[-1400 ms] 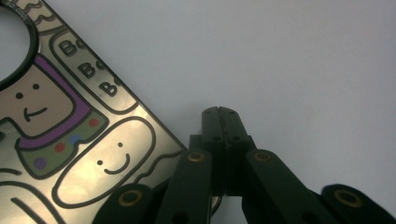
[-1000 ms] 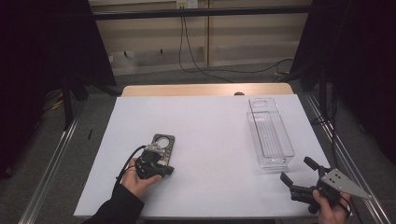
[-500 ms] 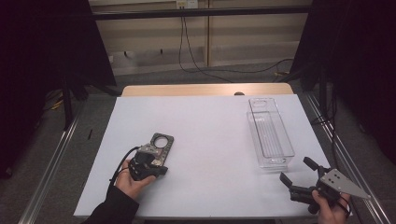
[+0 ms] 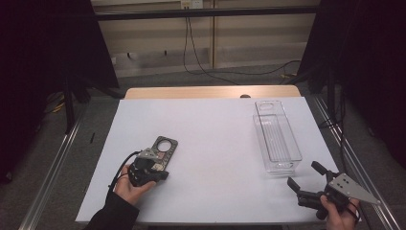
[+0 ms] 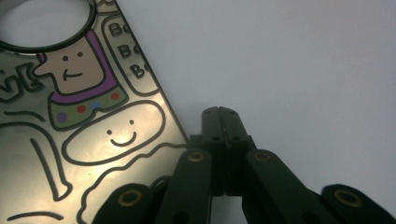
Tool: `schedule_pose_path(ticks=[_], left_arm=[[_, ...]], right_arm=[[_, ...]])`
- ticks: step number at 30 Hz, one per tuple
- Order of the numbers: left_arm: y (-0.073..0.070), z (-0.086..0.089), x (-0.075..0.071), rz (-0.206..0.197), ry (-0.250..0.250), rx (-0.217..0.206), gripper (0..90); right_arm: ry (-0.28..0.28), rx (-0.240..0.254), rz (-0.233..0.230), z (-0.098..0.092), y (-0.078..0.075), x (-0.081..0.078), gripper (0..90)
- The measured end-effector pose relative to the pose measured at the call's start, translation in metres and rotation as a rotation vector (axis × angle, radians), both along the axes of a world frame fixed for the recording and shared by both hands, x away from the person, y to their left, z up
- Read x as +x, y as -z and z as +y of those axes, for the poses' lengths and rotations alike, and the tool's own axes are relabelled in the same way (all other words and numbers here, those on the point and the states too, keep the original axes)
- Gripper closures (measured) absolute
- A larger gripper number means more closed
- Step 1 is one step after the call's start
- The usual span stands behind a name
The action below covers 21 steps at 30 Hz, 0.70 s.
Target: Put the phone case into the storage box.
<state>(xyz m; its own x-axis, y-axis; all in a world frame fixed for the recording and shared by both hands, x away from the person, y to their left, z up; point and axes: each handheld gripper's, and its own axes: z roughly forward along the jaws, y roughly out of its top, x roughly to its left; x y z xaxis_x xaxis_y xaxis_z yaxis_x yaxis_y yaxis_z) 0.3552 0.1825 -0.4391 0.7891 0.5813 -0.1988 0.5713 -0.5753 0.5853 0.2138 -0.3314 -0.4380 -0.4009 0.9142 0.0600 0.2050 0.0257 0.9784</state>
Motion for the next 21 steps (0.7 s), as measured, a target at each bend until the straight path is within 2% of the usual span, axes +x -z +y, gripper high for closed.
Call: schedule_pose_path(ticks=[2, 6, 14, 18, 21], left_arm=[[0.000, -0.001, -0.001, -0.001, 0.015, -0.006, 90.0], [-0.004, -0.004, -0.005, -0.029, 0.034, -0.021, 88.5], [-0.012, 0.003, -0.009, -0.121, 0.024, -0.057, 81.1], [-0.018, 0.008, -0.011, -0.184, -0.007, -0.074, 69.5], [-0.021, 0.009, -0.012, -0.204, -0.040, -0.087, 57.0]], right_arm=[[-0.002, 0.000, 0.002, 0.000, 0.000, 0.000, 0.0], [-0.004, 0.000, 0.004, 0.000, 0.000, 0.000, 0.0], [-0.005, 0.001, 0.006, 0.001, 0.000, 0.000, 0.0], [-0.002, 0.001, 0.006, 0.000, 0.000, 0.000, 0.0], [-0.003, 0.000, 0.009, 0.000, 0.001, 0.000, 0.0]])
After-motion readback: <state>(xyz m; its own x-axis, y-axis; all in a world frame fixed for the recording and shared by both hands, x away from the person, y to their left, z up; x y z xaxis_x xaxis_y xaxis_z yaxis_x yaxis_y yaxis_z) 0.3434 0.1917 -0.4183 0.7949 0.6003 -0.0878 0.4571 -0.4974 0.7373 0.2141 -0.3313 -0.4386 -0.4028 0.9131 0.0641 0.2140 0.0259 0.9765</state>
